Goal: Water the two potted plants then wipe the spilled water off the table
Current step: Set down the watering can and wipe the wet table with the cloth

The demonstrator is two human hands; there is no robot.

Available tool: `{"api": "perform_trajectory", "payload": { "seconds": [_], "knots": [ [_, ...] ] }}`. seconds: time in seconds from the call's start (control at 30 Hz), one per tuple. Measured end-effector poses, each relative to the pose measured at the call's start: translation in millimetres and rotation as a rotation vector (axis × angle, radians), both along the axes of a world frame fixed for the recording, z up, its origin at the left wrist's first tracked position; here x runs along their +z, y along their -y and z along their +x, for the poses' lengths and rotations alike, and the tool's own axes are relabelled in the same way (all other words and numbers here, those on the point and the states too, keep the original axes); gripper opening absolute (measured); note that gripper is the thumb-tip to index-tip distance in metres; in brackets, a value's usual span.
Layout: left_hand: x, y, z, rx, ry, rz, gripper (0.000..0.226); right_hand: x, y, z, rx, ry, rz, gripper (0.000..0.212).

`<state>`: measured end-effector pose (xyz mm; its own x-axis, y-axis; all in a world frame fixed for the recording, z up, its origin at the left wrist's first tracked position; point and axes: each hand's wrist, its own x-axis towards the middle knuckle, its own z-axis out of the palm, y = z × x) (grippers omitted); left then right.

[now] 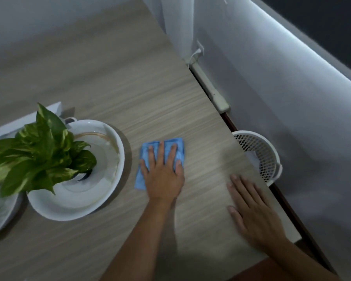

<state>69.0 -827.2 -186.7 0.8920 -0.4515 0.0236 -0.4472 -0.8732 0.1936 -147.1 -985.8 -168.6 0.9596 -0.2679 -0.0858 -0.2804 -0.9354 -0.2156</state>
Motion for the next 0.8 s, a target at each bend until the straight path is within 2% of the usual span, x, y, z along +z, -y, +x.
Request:
{"api": "perform_trajectory", "payload": {
  "seconds": [0.07,0.1,0.2,0.27,0.33,0.43,0.5,0.53,0.6,0.67,0.73,0.8],
  "knots": [
    [4,-1,-4,0.106,-0.012,-0.012,0.056,1,-5,-10,-0.055,-0.004,0.045,0.062],
    [8,1,-22,0.094,-0.014,-0.005,0.057,2,-6,-14,-0.087,0.005,0.063,0.061],
    [10,40,-70,-0.234,-0.058,-0.007,0.057,2,-4,-15,-0.118,0.047,0.064,0.059],
    [6,85,-31,-0.392,-0.060,-0.102,0.052,2,-5,-14,-0.110,0.062,0.054,0.058],
    [9,111,54,-0.318,-0.111,-0.076,0.056,2,-6,-12,-0.107,0.066,0.056,0.059],
    [13,87,135,0.025,-0.131,-0.008,0.075,-1,-4,-11,-0.127,0.046,0.070,0.061],
    [10,65,96,0.099,-0.098,-0.032,0.065,0,-2,-10,-0.133,0.014,0.074,0.063],
    [12,56,52,0.062,-0.080,-0.040,0.060,1,-1,-9,-0.126,-0.006,0.067,0.063],
    [11,21,-48,-0.116,-0.053,0.023,0.057,4,0,-8,-0.106,-0.054,0.054,0.064],
    [18,-40,-114,-0.240,-0.039,0.047,0.059,6,0,-9,-0.096,-0.087,0.044,0.064],
    [18,-110,-134,-0.204,-0.010,0.089,0.059,9,-2,-9,-0.097,-0.098,0.027,0.063],
    [20,-155,-139,-0.031,-0.027,0.136,0.059,10,-4,-3,-0.103,-0.082,0.028,0.062]
  ]
}}
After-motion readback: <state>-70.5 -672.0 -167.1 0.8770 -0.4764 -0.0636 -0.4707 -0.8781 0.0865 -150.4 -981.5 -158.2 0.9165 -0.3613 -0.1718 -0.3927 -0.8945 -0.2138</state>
